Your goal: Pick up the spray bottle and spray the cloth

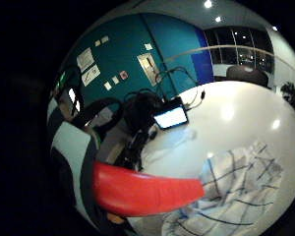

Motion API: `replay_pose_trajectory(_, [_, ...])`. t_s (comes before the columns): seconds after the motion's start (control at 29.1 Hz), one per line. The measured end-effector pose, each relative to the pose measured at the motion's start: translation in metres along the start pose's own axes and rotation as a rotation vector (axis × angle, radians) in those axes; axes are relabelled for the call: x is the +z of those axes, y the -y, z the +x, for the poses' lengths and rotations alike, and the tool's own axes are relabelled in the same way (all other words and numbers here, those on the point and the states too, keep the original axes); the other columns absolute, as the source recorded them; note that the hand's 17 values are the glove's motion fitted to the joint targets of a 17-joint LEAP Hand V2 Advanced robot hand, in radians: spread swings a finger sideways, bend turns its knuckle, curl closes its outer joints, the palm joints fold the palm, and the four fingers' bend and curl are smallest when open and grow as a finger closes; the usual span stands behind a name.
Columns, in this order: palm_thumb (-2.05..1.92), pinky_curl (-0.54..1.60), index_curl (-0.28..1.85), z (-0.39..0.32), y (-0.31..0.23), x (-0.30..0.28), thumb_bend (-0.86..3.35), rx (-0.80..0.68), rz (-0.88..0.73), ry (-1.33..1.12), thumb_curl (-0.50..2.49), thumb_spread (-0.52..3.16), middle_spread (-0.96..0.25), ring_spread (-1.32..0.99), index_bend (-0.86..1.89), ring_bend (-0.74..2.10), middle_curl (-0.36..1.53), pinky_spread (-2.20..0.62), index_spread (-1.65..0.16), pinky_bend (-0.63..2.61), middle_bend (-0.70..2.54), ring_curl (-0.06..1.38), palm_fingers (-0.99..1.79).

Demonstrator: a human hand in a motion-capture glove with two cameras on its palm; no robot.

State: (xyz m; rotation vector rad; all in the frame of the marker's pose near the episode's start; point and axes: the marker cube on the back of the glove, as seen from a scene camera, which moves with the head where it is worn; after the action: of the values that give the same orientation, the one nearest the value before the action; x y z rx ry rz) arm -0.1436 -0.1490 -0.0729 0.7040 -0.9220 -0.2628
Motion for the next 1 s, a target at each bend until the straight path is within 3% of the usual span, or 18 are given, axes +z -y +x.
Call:
replay_pose_trajectory(0.41, [0.83,0.44,0.53,0.035,-0.012,0.027,-0.03,0.11,0.032,0.089,0.71,0.75,-0.17,-0.16,0.16,0.71,0.53,-0.29,-0.27,0.62,0.58,0.47,1.32])
replay_pose_trajectory(1.0, [0.84,0.44,0.51,0.038,-0.009,0.035,-0.03,0.091,0.021,0.109,0.68,0.83,-0.18,-0.18,0.17,0.71,0.53,-0.29,-0.26,0.61,0.57,0.47,1.32])
